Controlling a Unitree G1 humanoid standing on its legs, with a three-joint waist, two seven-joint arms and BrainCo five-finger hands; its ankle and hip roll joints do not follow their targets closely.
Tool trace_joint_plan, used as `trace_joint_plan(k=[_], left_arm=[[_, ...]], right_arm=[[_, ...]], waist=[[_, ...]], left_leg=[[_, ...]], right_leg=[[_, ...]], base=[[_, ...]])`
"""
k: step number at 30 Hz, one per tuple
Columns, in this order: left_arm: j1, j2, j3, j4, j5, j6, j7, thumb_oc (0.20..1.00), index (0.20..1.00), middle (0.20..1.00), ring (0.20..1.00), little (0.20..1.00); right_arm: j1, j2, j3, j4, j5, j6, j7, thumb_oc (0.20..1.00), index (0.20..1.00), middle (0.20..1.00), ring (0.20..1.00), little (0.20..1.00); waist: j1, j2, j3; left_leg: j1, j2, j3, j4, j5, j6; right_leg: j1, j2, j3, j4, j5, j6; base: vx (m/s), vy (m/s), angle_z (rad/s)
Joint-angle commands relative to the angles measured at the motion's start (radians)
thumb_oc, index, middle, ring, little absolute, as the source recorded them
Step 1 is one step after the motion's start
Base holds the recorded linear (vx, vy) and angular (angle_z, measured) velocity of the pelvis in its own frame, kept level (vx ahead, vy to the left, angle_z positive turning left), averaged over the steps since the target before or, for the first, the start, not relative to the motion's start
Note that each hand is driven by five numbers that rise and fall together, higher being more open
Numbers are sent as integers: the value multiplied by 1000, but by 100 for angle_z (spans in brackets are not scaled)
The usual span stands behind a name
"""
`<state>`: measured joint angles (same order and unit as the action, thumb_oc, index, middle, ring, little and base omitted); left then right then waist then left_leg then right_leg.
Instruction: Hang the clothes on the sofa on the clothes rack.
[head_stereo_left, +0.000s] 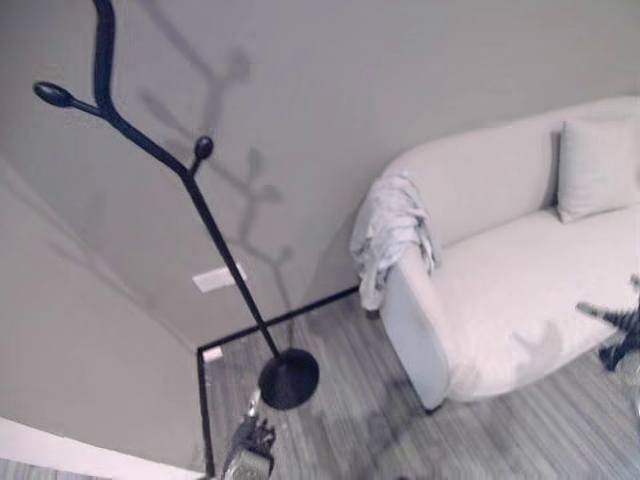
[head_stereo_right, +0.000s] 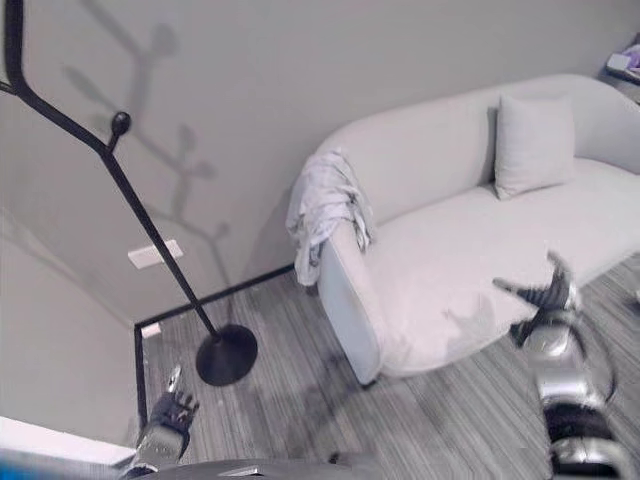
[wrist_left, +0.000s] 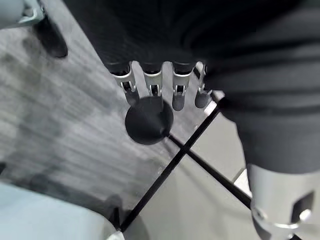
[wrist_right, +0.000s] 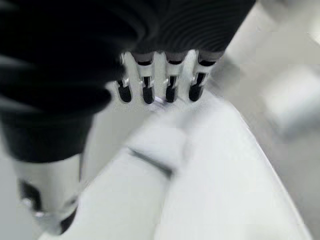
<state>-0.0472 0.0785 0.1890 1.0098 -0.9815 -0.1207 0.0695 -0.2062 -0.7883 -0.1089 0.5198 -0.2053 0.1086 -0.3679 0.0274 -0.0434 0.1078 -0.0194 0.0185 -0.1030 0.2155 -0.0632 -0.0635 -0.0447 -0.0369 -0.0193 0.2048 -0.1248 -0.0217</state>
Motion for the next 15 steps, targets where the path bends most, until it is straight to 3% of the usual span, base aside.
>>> trace_joint_plan(k=[1, 2, 5, 6, 9, 12, 13, 14, 15], left_arm=[[-42, 4, -8, 1, -59, -69, 10, 1000, 1000, 1000, 1000, 1000], [-31, 9, -10, 0, -65, -68, 5, 1000, 1000, 1000, 1000, 1000], [-25, 13, 9, 21, -103, -68, 3, 1000, 1000, 1000, 1000, 1000], [-26, 14, 12, 22, -104, -68, 3, 1000, 1000, 1000, 1000, 1000], [-4, 11, 98, 43, -210, -97, 25, 1000, 1000, 1000, 1000, 1000], [-6, 46, 202, 58, -261, -150, 67, 1000, 1000, 1000, 1000, 1000], [-21, 84, 267, 45, -269, -193, 104, 1000, 1000, 1000, 1000, 1000], [-22, 86, 270, 45, -268, -193, 106, 1000, 1000, 1000, 1000, 1000], [-28, 127, 295, 26, -225, -212, 140, 1000, 1000, 1000, 1000, 1000]], right_arm=[[-47, -28, 53, 40, -65, -11, -57, 1000, 1000, 1000, 1000, 1000], [-96, -39, 104, 67, -62, -17, -44, 1000, 1000, 1000, 1000, 1000], [-198, -37, 203, 133, -40, -19, -29, 1000, 1000, 1000, 1000, 1000], [-205, -36, 208, 137, -39, -20, -30, 1000, 1000, 1000, 1000, 1000], [-339, 6, 339, 229, -62, -7, -13, 1000, 1000, 1000, 1000, 1000], [-374, 40, 372, 281, -102, 9, -20, 1000, 1000, 1000, 1000, 1000], [-381, 57, 383, 313, -114, 17, -33, 1000, 1000, 1000, 1000, 1000], [-384, 60, 384, 315, -114, 17, -34, 1000, 1000, 1000, 1000, 1000], [-393, 61, 398, 324, -144, 24, -46, 1000, 1000, 1000, 1000, 1000]], waist=[[10, 9, -46], [28, 15, -51], [64, 12, -42], [64, 15, -40], [137, 17, -61], [165, 3, -94], [183, -15, -111], [184, -19, -112], [200, -32, -124]], left_leg=[[-58, -6, -31, -131, 36, 0], [-89, -21, -53, -179, 71, -9], [-173, -70, -74, -252, 108, -15], [-176, -67, -72, -251, 116, -14], [-199, -80, -69, -274, 179, -12], [-163, -78, -59, -270, 196, 4], [-151, -79, -44, -256, 180, 8], [-153, -81, -39, -254, 177, 10], [-147, -84, -25, -237, 154, 21]], right_leg=[[125, -20, -53, -129, -16, 106], [144, -15, -42, -140, -27, 109], [189, -7, -6, -159, -51, 105], [185, -5, -3, -159, -44, 106], [255, 0, 60, -186, -64, 113], [273, -43, 58, -199, -57, 143], [272, -73, 53, -200, -42, 165], [271, -76, 56, -202, -42, 166], [262, -107, 56, -190, -26, 188]], base=[[219, 68, 5], [218, 65, 3], [143, 44, -2], [115, 29, -26], [321, 191, -64], [321, 243, -80], [260, 196, -9], [297, 244, -6], [213, 198, -20]])
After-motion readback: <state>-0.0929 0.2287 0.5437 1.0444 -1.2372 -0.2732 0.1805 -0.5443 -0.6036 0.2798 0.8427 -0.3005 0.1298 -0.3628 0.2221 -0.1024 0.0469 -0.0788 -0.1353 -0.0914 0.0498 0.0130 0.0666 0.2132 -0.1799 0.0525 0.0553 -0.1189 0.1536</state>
